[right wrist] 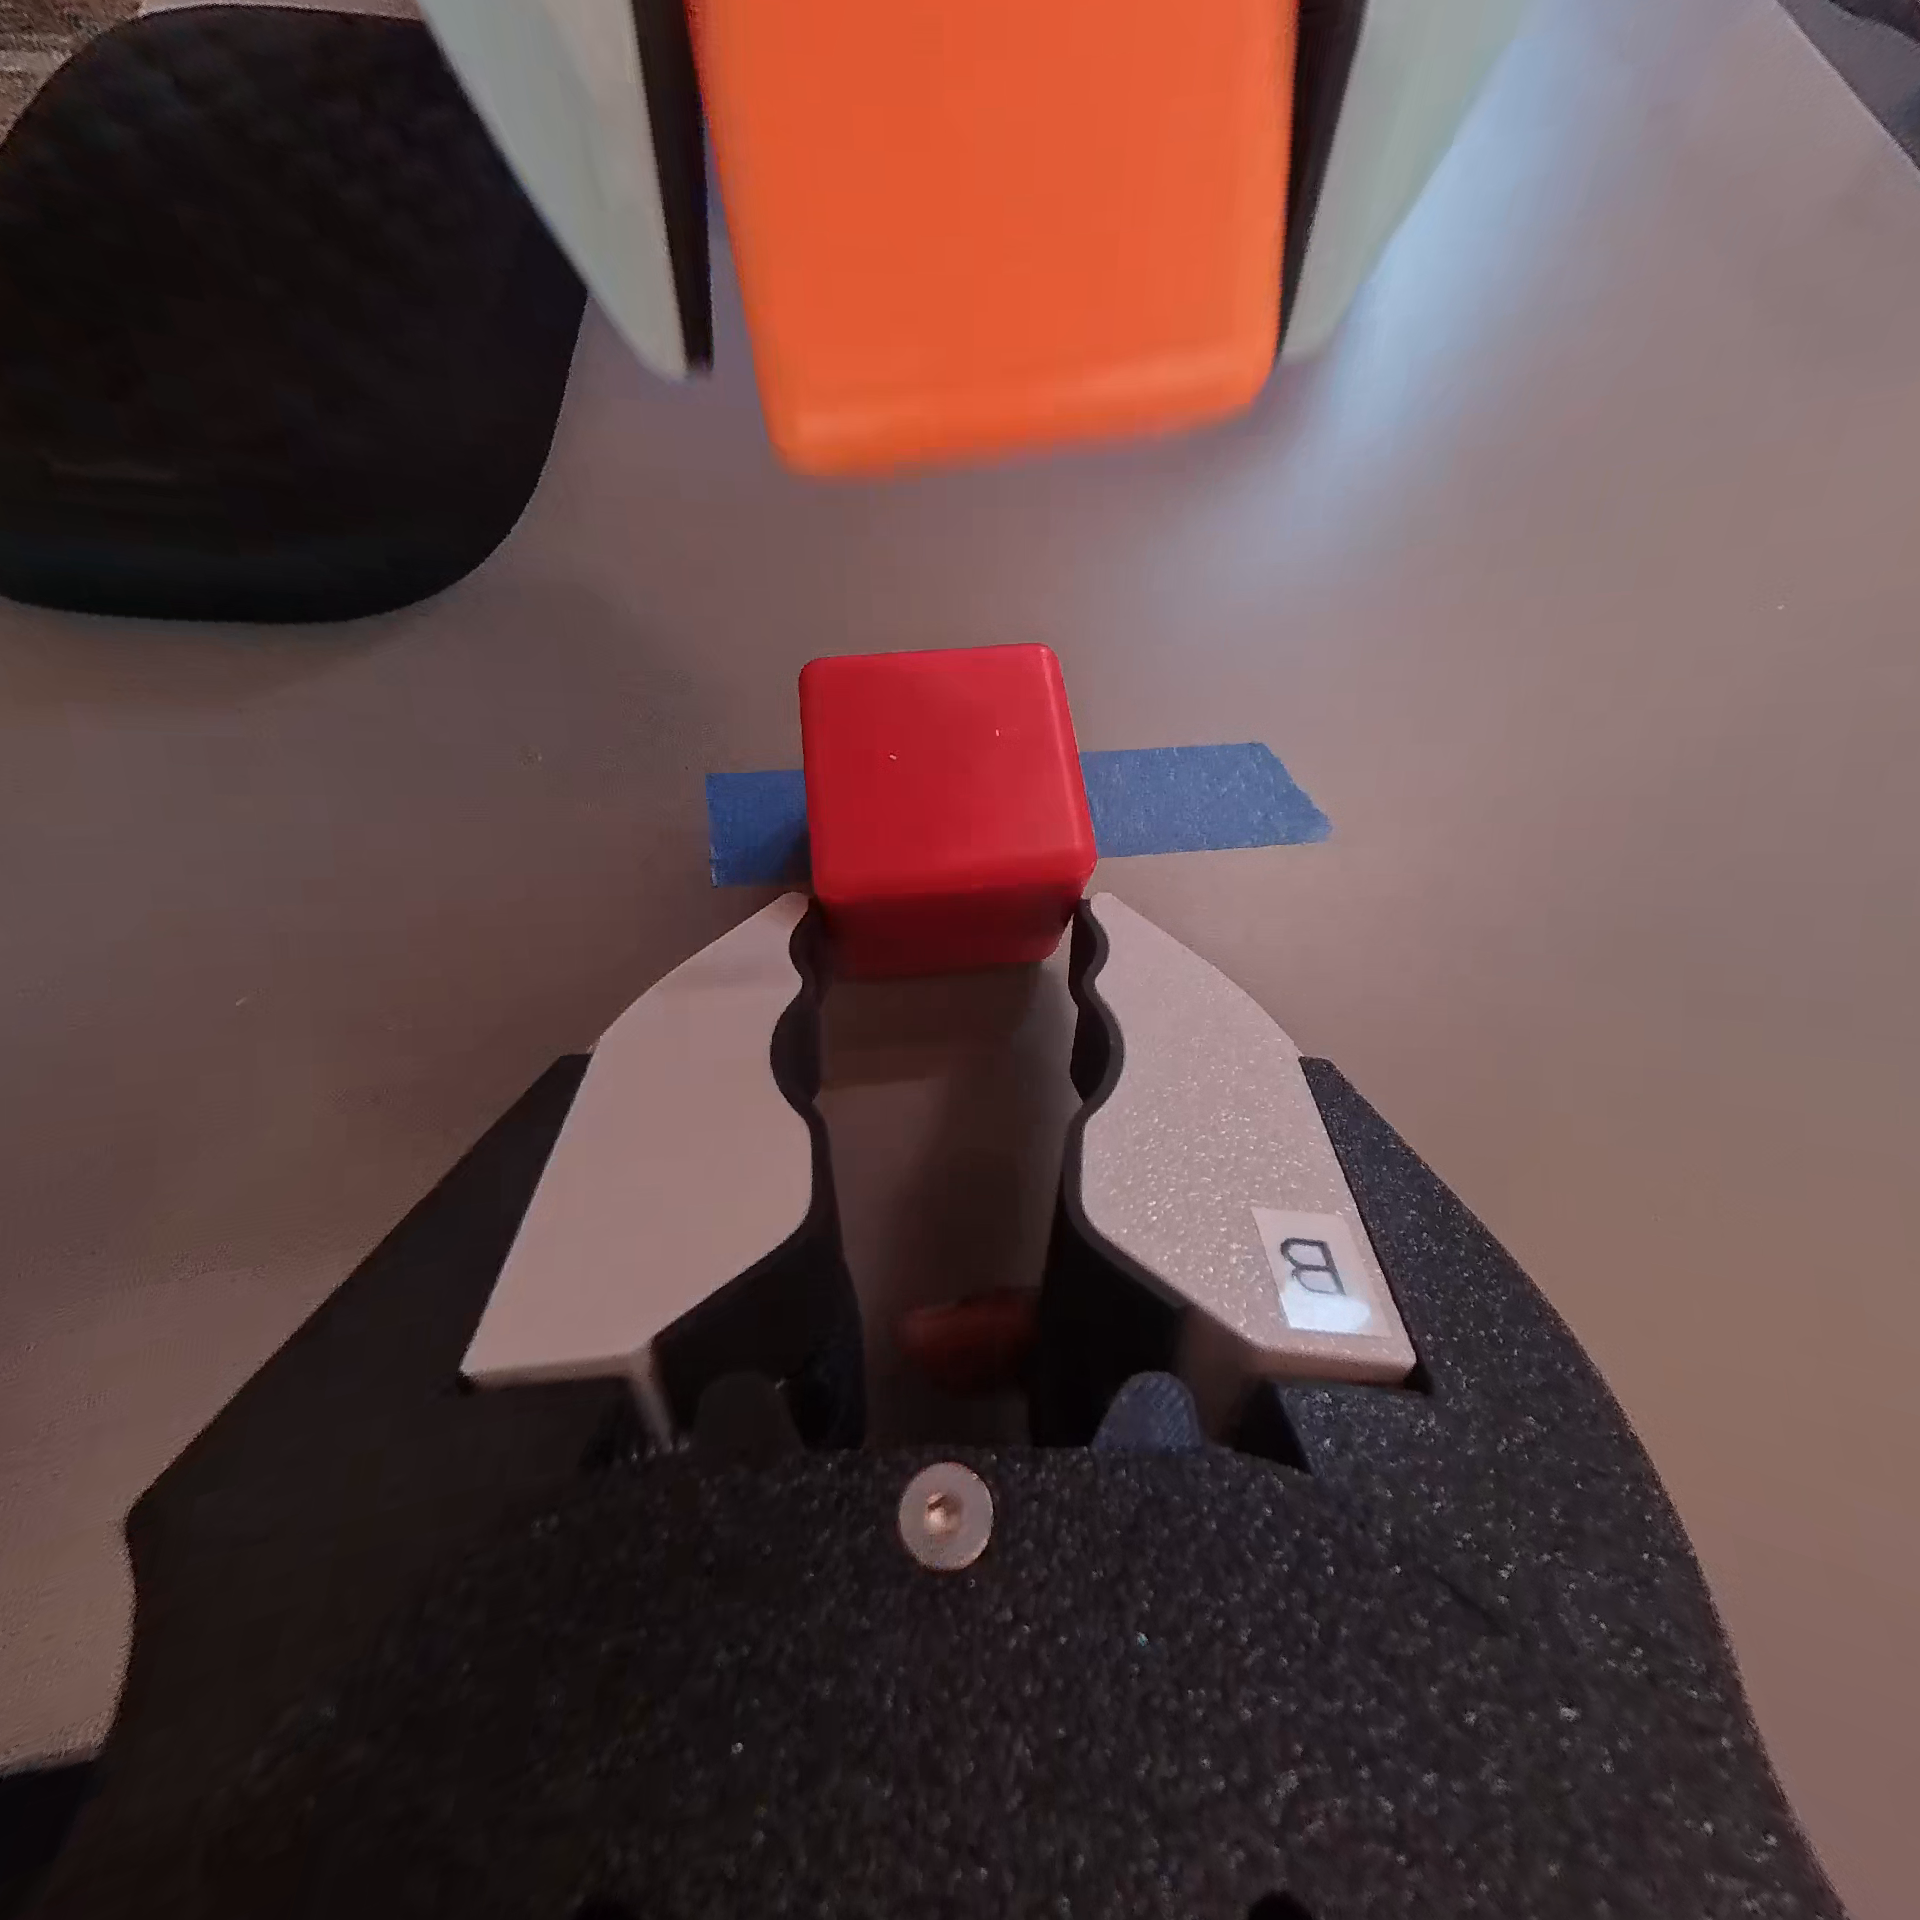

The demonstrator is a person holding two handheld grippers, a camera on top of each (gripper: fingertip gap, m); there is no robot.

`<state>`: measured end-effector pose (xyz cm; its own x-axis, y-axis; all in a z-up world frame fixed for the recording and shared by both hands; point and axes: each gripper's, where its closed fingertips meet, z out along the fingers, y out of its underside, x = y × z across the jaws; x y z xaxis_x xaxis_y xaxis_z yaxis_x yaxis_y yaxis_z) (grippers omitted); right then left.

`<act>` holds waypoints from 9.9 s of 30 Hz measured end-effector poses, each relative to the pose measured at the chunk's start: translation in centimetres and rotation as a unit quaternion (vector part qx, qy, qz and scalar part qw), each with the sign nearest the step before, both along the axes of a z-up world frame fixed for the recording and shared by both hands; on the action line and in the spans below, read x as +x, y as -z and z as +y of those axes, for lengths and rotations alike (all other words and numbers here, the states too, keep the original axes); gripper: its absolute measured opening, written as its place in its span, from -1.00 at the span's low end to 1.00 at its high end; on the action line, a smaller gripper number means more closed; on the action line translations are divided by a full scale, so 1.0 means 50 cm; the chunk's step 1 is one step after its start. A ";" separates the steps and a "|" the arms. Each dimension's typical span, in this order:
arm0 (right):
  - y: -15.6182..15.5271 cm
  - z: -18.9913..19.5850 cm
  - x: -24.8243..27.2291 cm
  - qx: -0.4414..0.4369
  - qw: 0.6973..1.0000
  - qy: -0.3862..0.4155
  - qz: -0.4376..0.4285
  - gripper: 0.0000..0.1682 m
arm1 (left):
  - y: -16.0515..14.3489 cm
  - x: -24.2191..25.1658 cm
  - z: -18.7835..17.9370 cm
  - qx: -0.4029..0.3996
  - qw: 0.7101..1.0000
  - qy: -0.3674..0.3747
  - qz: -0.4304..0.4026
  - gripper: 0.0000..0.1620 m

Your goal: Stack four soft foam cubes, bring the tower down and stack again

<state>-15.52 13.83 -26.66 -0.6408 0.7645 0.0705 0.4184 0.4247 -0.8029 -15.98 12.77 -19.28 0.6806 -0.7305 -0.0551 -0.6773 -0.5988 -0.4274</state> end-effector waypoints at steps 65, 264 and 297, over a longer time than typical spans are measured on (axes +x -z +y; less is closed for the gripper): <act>0.002 0.004 -0.002 -0.009 1.000 0.000 -0.010 -0.46 | 0.048 0.025 0.025 0.135 0.962 -0.006 -0.239 -0.37; -0.152 -0.002 -0.016 -0.145 0.979 0.003 0.140 -0.46 | -0.084 0.013 0.030 -0.107 0.991 -0.025 0.078 -0.38; -0.261 0.026 0.043 -0.195 0.946 -0.009 0.258 0.40 | -0.103 0.006 0.004 0.375 0.879 -0.021 -0.296 0.77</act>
